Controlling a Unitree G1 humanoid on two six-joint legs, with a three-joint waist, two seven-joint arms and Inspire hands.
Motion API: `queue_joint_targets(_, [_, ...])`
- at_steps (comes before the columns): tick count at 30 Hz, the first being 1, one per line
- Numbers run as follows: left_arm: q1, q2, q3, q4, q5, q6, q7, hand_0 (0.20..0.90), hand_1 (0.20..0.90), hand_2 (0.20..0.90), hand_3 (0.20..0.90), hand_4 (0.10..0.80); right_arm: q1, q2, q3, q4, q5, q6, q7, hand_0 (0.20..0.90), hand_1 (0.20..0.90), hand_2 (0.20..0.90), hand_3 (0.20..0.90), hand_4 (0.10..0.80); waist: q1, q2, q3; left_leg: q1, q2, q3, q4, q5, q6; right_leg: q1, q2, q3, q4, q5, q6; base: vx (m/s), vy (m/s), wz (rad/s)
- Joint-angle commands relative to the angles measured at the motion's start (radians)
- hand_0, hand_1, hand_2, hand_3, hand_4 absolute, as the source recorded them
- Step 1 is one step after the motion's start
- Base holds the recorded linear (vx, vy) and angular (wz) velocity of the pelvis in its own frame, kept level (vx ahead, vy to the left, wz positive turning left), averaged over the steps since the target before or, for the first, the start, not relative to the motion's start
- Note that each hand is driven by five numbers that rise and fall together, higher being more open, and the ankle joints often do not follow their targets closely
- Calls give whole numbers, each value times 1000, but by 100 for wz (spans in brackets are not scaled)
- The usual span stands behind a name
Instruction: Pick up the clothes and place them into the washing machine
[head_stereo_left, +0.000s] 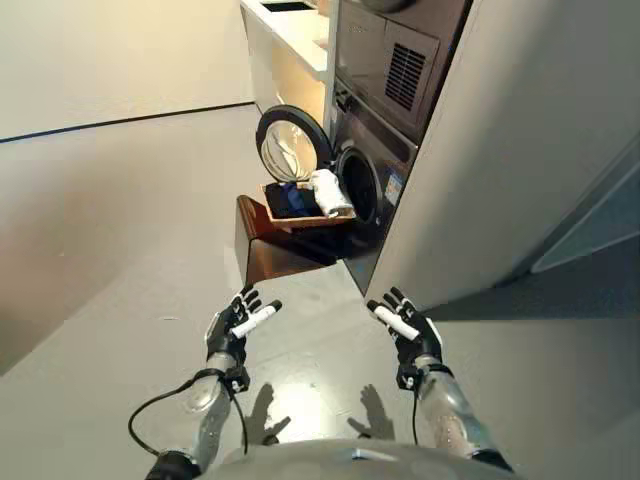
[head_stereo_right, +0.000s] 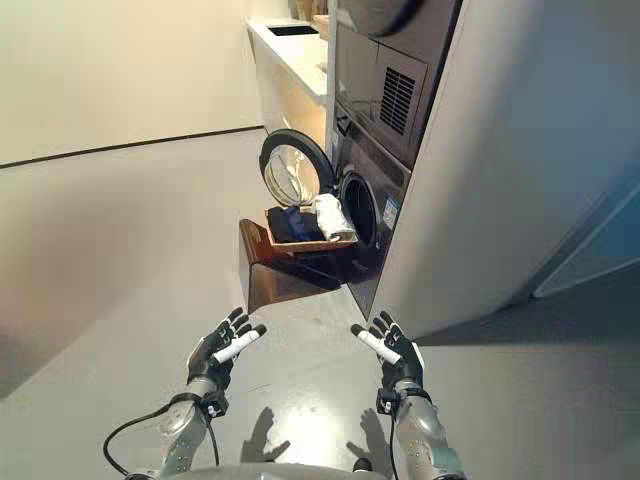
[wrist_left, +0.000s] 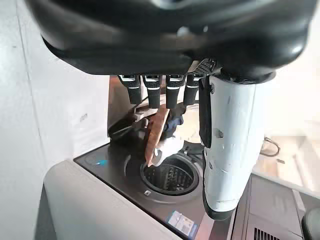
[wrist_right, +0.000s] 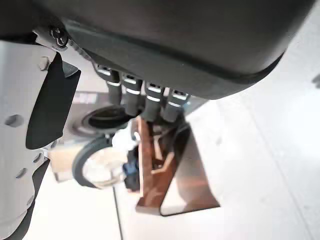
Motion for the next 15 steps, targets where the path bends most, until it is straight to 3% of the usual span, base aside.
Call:
queue_joint_targets(1, [-72, 37, 4, -91, 5, -63, -23, 900, 900, 900, 900, 800, -57, 4, 2, -124, -3, -63, 22, 900, 900, 900, 900, 800, -10, -15, -31, 14, -49, 48, 1, -72, -12, 71, 17, 15, 2, -129, 4, 0, 0, 0])
queue_joint_targets(15, [-69, 35, 8, -121, -9, -67, -17, 900, 900, 900, 900, 800, -57, 8, 6, -125, -8, -68, 15, 900, 900, 900, 900, 800, -10, -18, -30, 19, -45, 52, -2, -76, -12, 72, 20, 22, 1, -130, 5, 0, 0, 0])
